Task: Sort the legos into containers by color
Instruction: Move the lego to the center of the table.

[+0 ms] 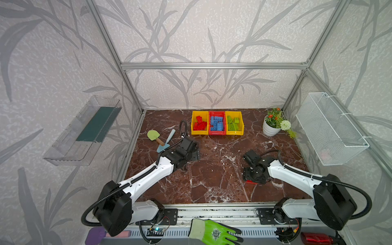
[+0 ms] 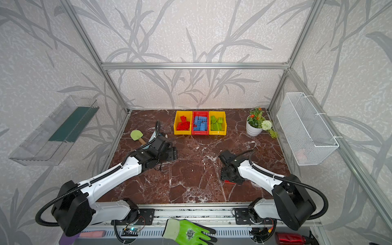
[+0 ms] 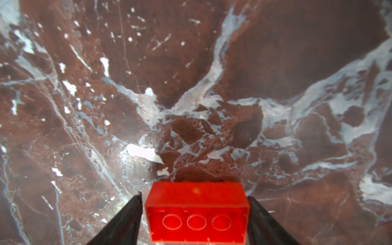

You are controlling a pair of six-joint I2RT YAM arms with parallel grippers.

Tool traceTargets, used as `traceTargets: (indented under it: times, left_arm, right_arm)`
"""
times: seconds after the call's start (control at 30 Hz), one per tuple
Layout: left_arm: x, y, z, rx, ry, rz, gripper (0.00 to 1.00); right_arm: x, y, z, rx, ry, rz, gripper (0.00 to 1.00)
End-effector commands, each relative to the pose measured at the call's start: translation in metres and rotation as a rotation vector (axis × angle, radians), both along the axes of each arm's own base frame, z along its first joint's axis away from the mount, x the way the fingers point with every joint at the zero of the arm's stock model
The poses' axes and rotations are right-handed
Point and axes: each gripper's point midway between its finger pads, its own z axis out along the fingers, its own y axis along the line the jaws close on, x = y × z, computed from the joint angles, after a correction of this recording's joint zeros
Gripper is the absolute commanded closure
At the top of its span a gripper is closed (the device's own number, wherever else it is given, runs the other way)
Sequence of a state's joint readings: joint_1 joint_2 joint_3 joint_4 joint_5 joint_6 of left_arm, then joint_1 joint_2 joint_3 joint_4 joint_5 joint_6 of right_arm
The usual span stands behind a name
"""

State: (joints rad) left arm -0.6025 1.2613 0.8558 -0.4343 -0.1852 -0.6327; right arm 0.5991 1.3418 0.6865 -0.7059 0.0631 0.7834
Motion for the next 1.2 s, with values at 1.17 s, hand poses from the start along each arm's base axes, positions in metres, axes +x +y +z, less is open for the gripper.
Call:
traceTargets:
  times: [1.17]
  left_arm:
    - [-0.013,0.044,-0.002,-0.026,0.018,0.156,0.15]
  right_arm:
    - [0.170,0.219,0.022,0.145,-0.068,0.339,0.50]
